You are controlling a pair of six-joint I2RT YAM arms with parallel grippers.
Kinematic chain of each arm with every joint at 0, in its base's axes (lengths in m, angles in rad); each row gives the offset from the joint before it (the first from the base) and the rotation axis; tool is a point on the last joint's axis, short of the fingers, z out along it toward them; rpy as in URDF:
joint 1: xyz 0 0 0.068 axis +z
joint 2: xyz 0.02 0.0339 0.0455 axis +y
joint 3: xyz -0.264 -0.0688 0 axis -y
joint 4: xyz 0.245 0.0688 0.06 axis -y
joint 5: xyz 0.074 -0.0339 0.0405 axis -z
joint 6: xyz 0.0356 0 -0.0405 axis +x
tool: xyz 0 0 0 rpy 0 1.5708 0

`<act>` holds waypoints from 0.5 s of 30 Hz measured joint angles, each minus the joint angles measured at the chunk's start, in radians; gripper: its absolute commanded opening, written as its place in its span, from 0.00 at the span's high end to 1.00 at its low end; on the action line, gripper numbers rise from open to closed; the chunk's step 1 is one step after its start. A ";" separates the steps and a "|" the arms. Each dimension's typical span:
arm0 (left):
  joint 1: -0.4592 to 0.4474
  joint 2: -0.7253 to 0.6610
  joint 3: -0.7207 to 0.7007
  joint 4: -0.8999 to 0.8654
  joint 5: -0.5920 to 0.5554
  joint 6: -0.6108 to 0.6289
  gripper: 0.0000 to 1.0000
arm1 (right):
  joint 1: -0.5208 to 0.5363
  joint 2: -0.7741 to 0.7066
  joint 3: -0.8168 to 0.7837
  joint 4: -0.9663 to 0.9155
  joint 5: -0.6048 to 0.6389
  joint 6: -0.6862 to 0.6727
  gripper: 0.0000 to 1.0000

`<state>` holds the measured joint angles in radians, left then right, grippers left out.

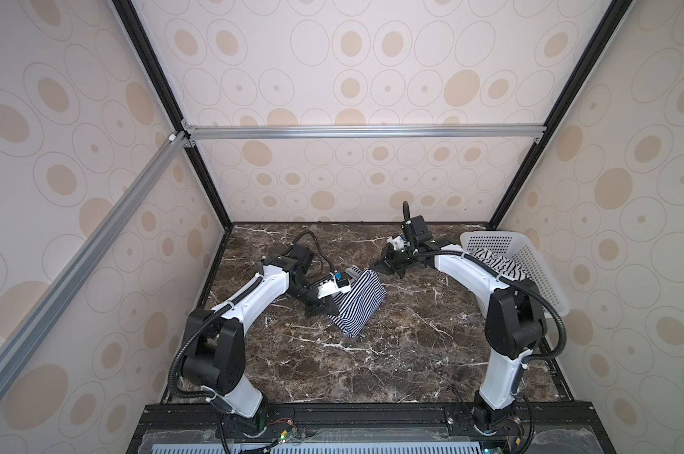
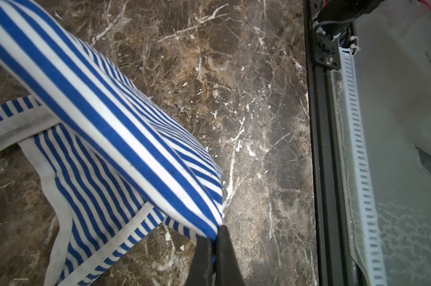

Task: Fold and stack tank tops
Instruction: Fold the tank top at the center of the table.

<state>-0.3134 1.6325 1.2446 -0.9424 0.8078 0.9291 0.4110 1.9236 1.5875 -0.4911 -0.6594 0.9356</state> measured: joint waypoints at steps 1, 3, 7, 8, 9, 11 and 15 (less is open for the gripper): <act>0.015 0.021 0.016 -0.010 0.000 0.012 1.00 | 0.000 0.028 0.026 -0.001 -0.005 0.000 0.99; 0.043 0.057 0.047 -0.028 0.001 0.034 1.00 | 0.000 0.080 0.074 -0.002 -0.015 0.001 0.98; 0.096 0.112 0.105 -0.050 0.002 0.066 1.00 | 0.000 0.178 0.180 -0.004 -0.030 0.002 0.98; 0.108 0.125 0.116 -0.051 0.002 0.070 1.00 | 0.000 0.201 0.205 -0.004 -0.034 0.004 0.98; 0.117 0.135 0.126 -0.051 -0.001 0.074 1.00 | 0.000 0.221 0.227 -0.003 -0.041 0.006 0.98; 0.133 0.165 0.144 -0.049 -0.011 0.078 1.00 | 0.000 0.266 0.274 -0.003 -0.049 0.009 0.97; 0.146 0.223 0.151 -0.019 -0.043 0.074 1.00 | 0.000 0.342 0.327 -0.002 -0.059 0.010 0.95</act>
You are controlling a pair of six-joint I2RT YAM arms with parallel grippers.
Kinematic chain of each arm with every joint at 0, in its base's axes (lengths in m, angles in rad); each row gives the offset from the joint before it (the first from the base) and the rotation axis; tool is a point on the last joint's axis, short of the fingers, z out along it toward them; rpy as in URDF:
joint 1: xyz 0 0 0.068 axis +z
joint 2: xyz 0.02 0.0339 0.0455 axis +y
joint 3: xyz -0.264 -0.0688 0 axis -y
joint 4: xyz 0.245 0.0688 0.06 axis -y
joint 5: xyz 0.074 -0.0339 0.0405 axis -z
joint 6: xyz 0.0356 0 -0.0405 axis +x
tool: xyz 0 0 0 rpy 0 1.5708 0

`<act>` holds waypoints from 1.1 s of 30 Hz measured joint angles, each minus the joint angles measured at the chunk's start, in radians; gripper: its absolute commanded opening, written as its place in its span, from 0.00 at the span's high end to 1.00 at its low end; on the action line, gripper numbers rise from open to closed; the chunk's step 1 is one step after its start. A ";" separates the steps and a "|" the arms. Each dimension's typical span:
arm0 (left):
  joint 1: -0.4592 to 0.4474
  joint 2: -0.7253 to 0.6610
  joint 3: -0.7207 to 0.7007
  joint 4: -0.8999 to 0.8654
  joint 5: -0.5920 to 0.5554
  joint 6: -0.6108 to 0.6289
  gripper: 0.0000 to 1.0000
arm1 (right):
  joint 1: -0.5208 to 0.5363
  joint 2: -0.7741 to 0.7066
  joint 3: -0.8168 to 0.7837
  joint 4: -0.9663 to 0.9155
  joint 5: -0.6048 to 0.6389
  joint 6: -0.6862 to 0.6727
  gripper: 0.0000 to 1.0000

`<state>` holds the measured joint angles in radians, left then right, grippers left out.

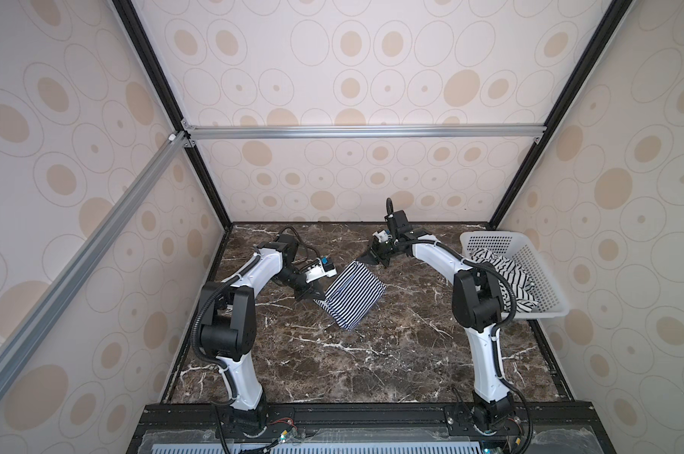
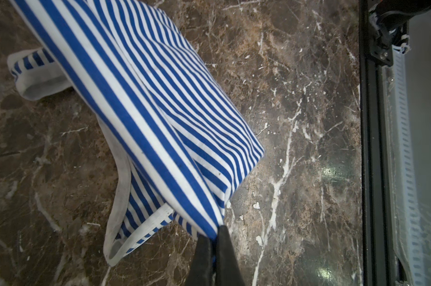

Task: Fold and stack tank tops
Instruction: Fold the tank top at the center of the table.

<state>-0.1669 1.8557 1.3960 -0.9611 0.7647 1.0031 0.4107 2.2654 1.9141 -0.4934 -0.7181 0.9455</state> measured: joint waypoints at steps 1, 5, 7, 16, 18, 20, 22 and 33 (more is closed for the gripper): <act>0.004 0.012 0.000 0.011 -0.008 -0.003 1.00 | 0.000 0.018 0.006 0.002 -0.001 0.000 0.94; 0.006 0.047 0.000 0.060 -0.030 -0.025 1.00 | -0.003 0.072 0.020 0.013 0.000 0.009 0.90; 0.008 0.061 0.000 0.084 -0.035 -0.040 1.00 | -0.007 0.092 0.023 0.020 0.000 0.011 0.90; 0.033 0.106 -0.012 0.191 -0.075 -0.109 0.96 | -0.018 0.137 0.041 0.084 -0.008 0.031 0.72; 0.040 0.106 -0.018 0.232 -0.094 -0.143 0.91 | -0.019 0.137 0.043 0.097 -0.007 0.027 0.62; 0.044 0.102 -0.037 0.304 -0.129 -0.204 0.84 | -0.019 0.135 0.043 0.106 -0.002 0.011 0.58; 0.045 0.088 -0.076 0.396 -0.185 -0.275 0.81 | -0.019 0.122 0.024 0.121 0.011 -0.006 0.57; 0.035 -0.164 -0.312 0.762 -0.424 -0.521 0.72 | 0.015 -0.005 -0.111 0.088 0.072 -0.127 0.80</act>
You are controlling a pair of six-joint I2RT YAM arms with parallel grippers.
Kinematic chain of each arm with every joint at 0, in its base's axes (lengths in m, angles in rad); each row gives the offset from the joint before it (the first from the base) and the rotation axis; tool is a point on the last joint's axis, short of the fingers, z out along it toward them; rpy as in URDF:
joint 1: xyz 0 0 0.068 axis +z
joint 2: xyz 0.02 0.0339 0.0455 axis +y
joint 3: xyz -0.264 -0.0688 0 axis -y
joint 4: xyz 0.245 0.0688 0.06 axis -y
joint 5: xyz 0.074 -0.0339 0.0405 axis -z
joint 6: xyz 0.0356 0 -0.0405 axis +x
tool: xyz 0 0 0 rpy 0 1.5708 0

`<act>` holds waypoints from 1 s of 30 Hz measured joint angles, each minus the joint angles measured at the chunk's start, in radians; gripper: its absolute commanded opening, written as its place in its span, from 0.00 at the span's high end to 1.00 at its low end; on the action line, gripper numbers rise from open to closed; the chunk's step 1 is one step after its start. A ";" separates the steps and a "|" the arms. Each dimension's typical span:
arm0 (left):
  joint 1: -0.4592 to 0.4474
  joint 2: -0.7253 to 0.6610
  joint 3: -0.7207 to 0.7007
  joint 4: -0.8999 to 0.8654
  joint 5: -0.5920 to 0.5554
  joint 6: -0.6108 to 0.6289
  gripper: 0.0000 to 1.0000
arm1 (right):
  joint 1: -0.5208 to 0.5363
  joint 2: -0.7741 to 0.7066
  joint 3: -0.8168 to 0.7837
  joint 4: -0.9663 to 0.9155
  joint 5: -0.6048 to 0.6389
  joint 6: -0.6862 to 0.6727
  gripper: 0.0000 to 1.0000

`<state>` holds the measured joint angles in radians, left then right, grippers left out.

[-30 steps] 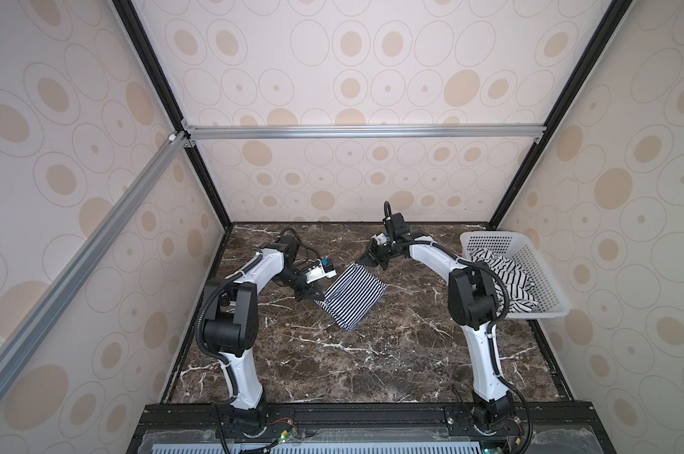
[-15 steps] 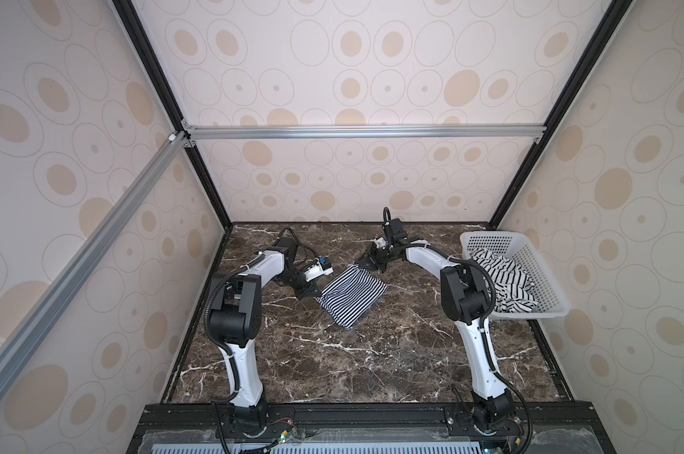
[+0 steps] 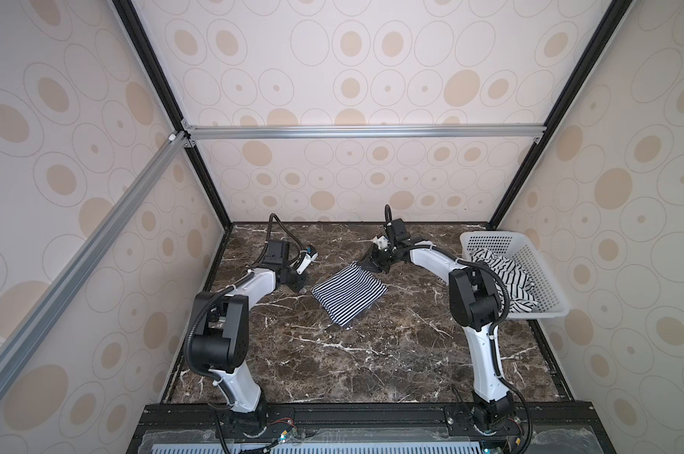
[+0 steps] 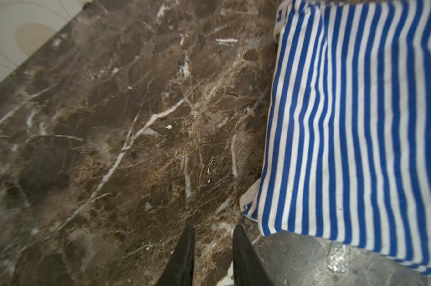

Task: Fold and stack tank tops
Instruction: Fold the tank top at the center of the table, then rotate the tank top at the top-center of the table.

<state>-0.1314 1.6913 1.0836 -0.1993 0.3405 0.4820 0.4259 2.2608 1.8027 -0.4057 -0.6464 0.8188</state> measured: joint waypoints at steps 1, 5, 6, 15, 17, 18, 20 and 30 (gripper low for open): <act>-0.005 -0.016 0.000 0.004 0.011 -0.004 0.72 | 0.004 0.000 -0.003 -0.005 0.002 -0.004 0.82; -0.041 -0.018 0.014 -0.016 0.072 -0.013 0.73 | 0.018 0.002 -0.005 -0.025 0.011 -0.014 0.84; -0.054 -0.011 0.016 -0.022 0.085 -0.014 0.73 | 0.019 0.007 0.000 -0.028 0.010 -0.016 0.85; -0.167 0.063 -0.003 -0.049 0.120 -0.017 0.74 | 0.018 0.150 0.125 -0.044 0.018 -0.015 0.85; -0.174 0.071 -0.014 -0.047 0.103 -0.018 0.74 | 0.018 0.175 0.147 -0.061 0.027 -0.014 0.85; -0.174 0.075 -0.019 -0.047 0.093 -0.019 0.74 | 0.018 0.182 0.153 -0.068 0.033 -0.015 0.85; -0.174 0.087 -0.026 -0.047 0.058 -0.019 0.75 | 0.018 0.186 0.162 -0.080 0.042 -0.017 0.85; -0.174 0.140 -0.017 -0.016 -0.100 -0.020 0.75 | 0.018 0.064 -0.014 -0.041 0.060 -0.020 0.77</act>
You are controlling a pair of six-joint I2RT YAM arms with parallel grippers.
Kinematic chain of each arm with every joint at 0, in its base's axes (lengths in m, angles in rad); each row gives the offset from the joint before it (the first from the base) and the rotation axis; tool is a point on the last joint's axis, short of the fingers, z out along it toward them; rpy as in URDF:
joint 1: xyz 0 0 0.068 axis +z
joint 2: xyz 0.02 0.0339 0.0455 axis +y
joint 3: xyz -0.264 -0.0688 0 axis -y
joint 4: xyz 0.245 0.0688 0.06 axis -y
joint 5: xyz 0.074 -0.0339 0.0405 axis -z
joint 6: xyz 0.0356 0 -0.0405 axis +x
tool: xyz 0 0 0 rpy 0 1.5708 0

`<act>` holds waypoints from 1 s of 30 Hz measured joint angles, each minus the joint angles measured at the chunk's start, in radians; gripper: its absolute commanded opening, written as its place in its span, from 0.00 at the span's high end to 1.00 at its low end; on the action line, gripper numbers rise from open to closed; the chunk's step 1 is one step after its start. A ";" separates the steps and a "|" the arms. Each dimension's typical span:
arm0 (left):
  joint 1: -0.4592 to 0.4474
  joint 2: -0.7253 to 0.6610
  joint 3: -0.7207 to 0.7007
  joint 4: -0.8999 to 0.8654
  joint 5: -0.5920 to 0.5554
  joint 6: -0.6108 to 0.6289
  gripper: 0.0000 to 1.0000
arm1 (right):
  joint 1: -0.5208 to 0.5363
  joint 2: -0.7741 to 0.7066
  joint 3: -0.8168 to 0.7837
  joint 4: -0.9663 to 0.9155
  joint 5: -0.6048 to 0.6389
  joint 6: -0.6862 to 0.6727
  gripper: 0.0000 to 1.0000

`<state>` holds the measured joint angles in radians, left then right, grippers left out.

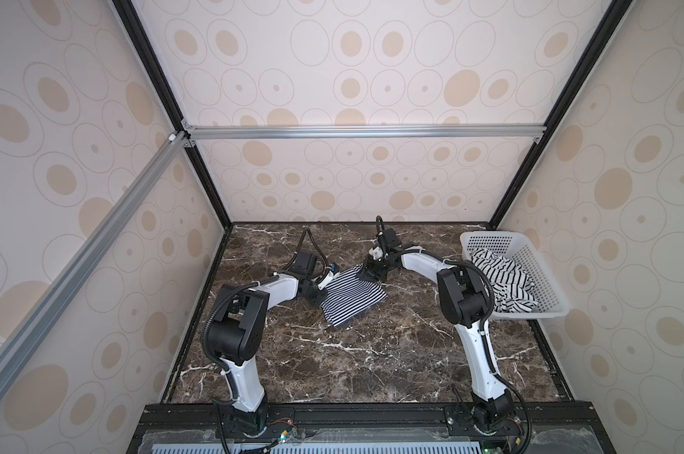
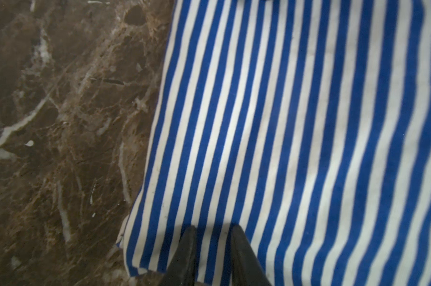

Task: Fold and stack tank tops
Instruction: Rotate the tank top at the top-center of the table, then rotate the tank top at the center of the table.

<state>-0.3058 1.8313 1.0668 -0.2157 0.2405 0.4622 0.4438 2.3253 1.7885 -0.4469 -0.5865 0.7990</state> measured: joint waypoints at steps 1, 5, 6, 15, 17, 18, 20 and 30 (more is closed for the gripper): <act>0.000 0.010 0.008 0.003 -0.017 0.000 0.75 | 0.000 -0.027 -0.031 0.002 0.006 -0.001 0.76; 0.000 0.052 0.058 0.014 -0.091 0.000 0.75 | 0.000 -0.114 -0.101 -0.008 0.043 -0.017 0.75; 0.000 0.063 0.072 0.016 -0.113 0.000 0.75 | 0.000 -0.134 -0.115 -0.011 0.051 -0.022 0.75; 0.000 0.119 0.148 0.025 -0.274 0.000 0.73 | 0.000 -0.221 -0.224 -0.021 0.118 -0.048 0.74; 0.000 0.119 0.148 0.027 -0.293 0.001 0.73 | 0.000 -0.217 -0.221 -0.029 0.133 -0.054 0.74; 0.000 0.117 0.148 0.027 -0.298 0.001 0.73 | 0.000 -0.214 -0.216 -0.034 0.141 -0.057 0.73; 0.001 0.106 0.146 0.027 -0.299 0.000 0.72 | 0.000 -0.194 -0.191 -0.046 0.160 -0.063 0.73; 0.001 -0.109 0.102 0.052 -0.208 -0.061 0.58 | 0.005 -0.051 -0.047 -0.062 0.194 -0.074 0.72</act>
<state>-0.3050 1.7218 1.1687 -0.1635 0.0322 0.4007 0.4488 2.2745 1.7416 -0.5087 -0.3923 0.7246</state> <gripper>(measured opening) 0.414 0.277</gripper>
